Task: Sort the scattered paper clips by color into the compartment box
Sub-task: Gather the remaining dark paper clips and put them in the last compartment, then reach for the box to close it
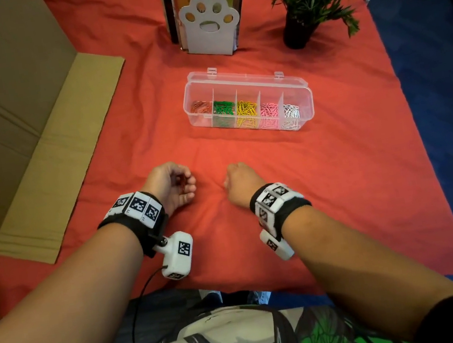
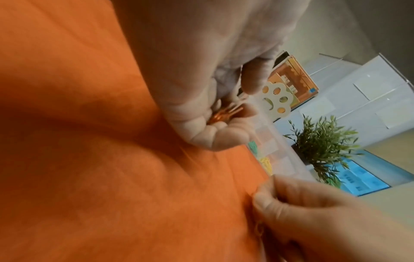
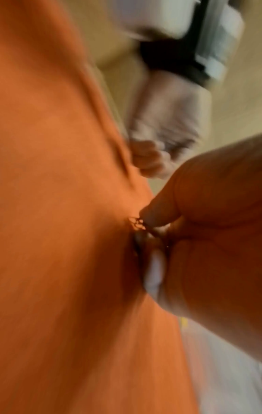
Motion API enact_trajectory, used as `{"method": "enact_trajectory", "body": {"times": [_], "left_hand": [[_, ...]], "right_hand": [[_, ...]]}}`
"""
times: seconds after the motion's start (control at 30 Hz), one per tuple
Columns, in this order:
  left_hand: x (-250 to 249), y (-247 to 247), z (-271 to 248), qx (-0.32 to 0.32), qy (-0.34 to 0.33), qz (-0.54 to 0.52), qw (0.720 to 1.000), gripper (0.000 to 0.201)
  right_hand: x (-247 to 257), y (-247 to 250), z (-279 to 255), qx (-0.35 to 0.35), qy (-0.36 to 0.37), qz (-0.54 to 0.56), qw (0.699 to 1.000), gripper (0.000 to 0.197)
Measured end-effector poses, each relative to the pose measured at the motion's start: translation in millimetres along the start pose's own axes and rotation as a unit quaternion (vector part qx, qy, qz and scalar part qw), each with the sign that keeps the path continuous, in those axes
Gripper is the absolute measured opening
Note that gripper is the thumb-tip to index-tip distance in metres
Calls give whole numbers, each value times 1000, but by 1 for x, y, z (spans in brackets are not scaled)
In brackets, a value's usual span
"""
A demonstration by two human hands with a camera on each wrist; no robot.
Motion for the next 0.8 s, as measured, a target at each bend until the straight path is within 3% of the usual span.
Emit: {"method": "enact_trajectory", "body": {"times": [0.07, 0.1, 0.23, 0.33, 0.37, 0.43, 0.63, 0.73, 0.8], "left_hand": [[-1, 1, 5, -32, -9, 18, 999, 21], [-2, -1, 7, -39, -12, 37, 998, 20], [-12, -21, 11, -9, -25, 75, 997, 20], [-41, -41, 11, 17, -53, 49, 997, 17], [-54, -47, 10, 18, -70, 42, 997, 17], [-85, -54, 13, 11, -114, 31, 993, 18], [-146, -52, 28, -39, -176, 9, 984, 16], [-154, -35, 41, -99, -187, 55, 976, 23], [-156, -18, 43, -168, -208, 126, 955, 18]], "right_hand": [[-14, 8, 1, 12, -13, 158, 987, 12], [-22, 12, 0, 14, -23, 267, 963, 11], [-41, 22, -12, 18, -50, 603, 796, 27], [-42, 43, -20, 18, -43, 728, 684, 28], [-41, 49, -21, 20, -41, 746, 665, 26], [-40, 64, -22, 15, -34, 734, 678, 24], [-48, 95, -20, -52, -24, 610, 790, 28], [-50, 95, -15, -51, -37, 537, 841, 30], [-49, 96, -10, -49, -52, 496, 866, 33]]}}
Point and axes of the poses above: each hand's wrist, its own z-axis towards the middle knuckle, its own y-axis out of the back of the hand, x = y × z, the point moved 8 cm from there along z, towards the middle knuckle, and after that the axes turned 8 degrees about x, right-handed, at the moved point
